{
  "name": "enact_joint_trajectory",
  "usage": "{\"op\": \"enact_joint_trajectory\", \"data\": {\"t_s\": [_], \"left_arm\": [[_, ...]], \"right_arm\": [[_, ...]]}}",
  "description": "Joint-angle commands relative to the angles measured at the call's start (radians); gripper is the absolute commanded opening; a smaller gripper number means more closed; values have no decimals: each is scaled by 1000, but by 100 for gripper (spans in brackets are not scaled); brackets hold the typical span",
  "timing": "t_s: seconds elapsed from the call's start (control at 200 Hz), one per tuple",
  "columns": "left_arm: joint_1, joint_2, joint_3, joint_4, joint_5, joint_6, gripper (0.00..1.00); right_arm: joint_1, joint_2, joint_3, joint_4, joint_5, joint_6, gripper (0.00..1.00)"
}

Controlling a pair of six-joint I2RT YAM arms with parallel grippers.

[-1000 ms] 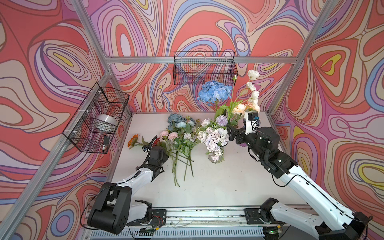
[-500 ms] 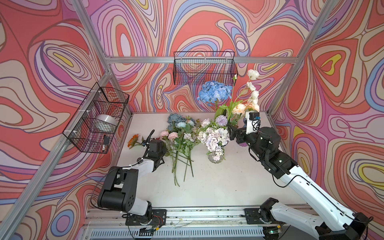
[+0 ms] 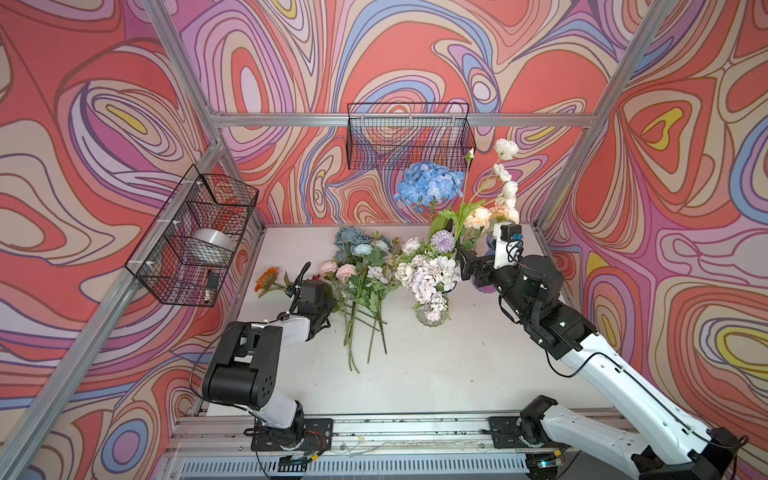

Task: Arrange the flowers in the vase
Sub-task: 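Release the stem with the right gripper while the left grasps the red gerbera stem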

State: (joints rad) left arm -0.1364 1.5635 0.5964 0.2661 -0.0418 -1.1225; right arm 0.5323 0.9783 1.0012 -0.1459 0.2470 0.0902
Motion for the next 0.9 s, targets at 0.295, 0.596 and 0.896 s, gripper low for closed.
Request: {"op": "enact_joint_trajectory", "data": {"t_s": [0.295, 0.596, 0.896], "left_arm": [[32, -78, -37, -63, -43, 7, 34], [34, -3, 12, 5, 30, -26, 35], [34, 43, 5, 57, 51, -37, 14]], "right_arm": [[0, -22, -32, 19, 32, -15, 98], [0, -39, -29, 8, 32, -9, 98], [0, -44, -27, -2, 36, -11, 98]]}}
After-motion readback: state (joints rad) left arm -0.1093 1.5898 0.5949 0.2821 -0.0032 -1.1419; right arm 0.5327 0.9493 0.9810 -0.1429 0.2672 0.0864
